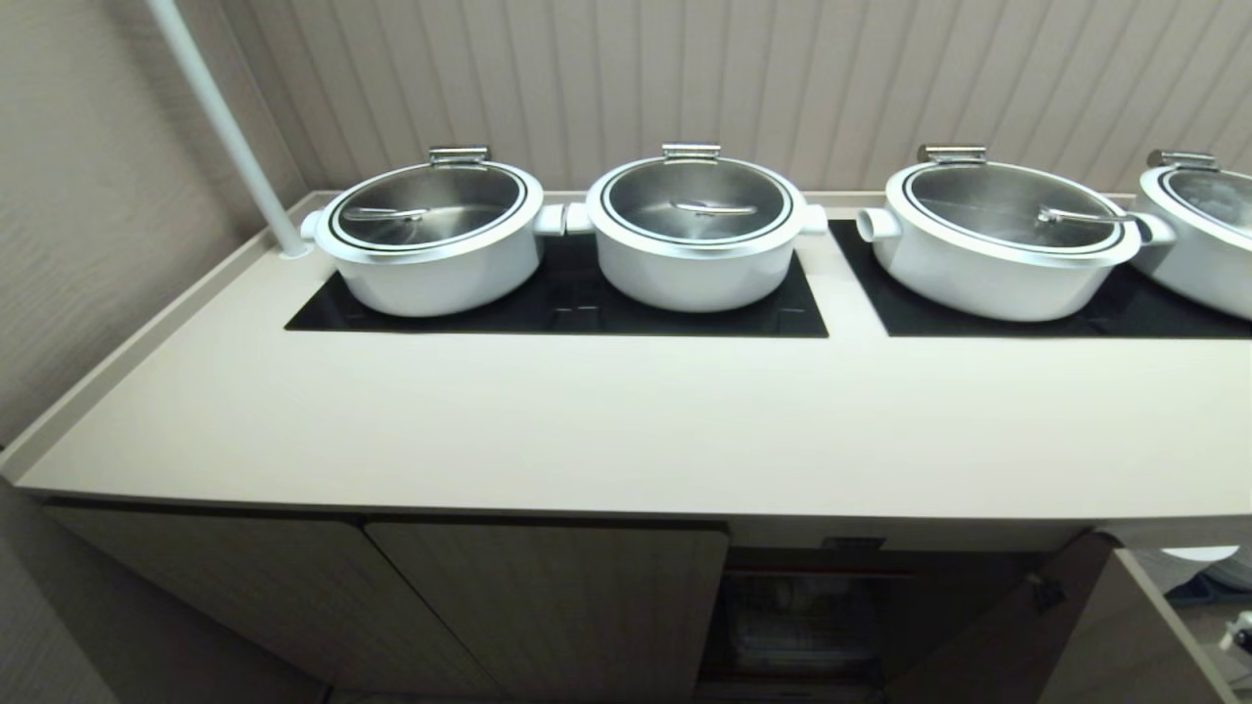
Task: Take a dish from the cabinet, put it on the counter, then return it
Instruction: Put it back into the cabinet
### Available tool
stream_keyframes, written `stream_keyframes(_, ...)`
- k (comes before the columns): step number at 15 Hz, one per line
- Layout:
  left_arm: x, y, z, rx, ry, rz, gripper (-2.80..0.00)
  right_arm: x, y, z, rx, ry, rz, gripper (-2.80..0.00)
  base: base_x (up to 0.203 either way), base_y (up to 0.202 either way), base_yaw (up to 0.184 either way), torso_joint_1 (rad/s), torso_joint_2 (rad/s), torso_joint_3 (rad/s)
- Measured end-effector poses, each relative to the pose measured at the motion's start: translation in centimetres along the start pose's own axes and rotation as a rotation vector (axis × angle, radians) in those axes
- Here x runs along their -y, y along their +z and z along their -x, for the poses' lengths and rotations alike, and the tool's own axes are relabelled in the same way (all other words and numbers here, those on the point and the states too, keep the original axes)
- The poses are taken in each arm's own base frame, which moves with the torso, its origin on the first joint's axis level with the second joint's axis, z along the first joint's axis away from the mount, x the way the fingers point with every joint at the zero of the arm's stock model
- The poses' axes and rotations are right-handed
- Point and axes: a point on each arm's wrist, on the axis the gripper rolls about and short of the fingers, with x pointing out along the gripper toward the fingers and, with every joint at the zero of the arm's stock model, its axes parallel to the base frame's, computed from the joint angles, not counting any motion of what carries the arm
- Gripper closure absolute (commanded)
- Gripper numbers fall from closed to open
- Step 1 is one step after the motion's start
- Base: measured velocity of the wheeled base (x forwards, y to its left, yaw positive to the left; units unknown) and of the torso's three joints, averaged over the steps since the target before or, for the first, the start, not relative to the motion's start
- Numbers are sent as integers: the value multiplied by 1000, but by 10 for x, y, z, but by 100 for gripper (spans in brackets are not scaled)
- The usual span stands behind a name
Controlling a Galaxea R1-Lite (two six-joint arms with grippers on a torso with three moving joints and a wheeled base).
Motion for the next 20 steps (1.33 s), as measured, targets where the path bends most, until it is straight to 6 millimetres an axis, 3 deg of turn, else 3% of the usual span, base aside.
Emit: stream_keyframes(20, 0, 0, 0, 0, 0, 0, 0, -1, 7, -1, 0, -9, -56, 0, 0, 0, 0, 0, 0, 0)
